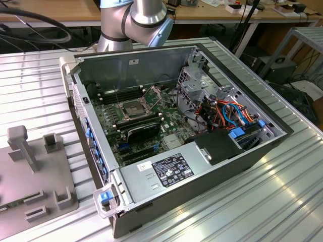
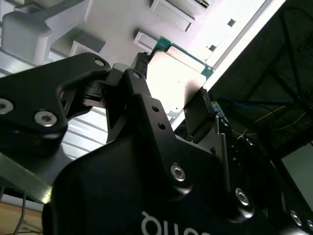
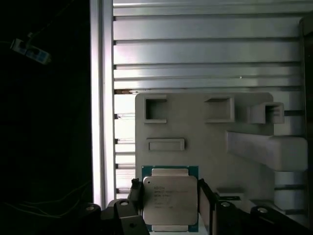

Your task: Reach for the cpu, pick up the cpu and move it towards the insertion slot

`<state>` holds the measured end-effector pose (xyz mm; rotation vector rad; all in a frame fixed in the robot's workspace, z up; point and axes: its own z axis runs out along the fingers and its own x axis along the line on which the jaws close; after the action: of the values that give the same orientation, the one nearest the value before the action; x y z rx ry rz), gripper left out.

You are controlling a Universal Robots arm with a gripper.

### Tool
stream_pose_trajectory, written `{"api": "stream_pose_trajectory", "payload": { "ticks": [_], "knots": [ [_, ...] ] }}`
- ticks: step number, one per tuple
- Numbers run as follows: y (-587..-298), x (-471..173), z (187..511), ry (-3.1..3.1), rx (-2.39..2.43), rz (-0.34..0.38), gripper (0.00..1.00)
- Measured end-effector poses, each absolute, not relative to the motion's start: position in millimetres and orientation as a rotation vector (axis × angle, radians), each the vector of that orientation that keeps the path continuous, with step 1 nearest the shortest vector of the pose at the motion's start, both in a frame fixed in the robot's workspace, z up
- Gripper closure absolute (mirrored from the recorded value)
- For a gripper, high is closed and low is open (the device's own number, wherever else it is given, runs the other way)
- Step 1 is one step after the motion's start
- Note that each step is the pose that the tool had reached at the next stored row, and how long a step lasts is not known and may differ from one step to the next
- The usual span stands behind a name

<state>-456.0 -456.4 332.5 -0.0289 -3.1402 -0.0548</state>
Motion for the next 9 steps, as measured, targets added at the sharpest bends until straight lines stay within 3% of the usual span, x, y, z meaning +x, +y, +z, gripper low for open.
{"api": "stream_pose_trajectory", "payload": {
  "ticks": [9],
  "knots": [
    [-456, -456, 357, -3.140, -0.029, -0.055, 0.45]
  ]
}}
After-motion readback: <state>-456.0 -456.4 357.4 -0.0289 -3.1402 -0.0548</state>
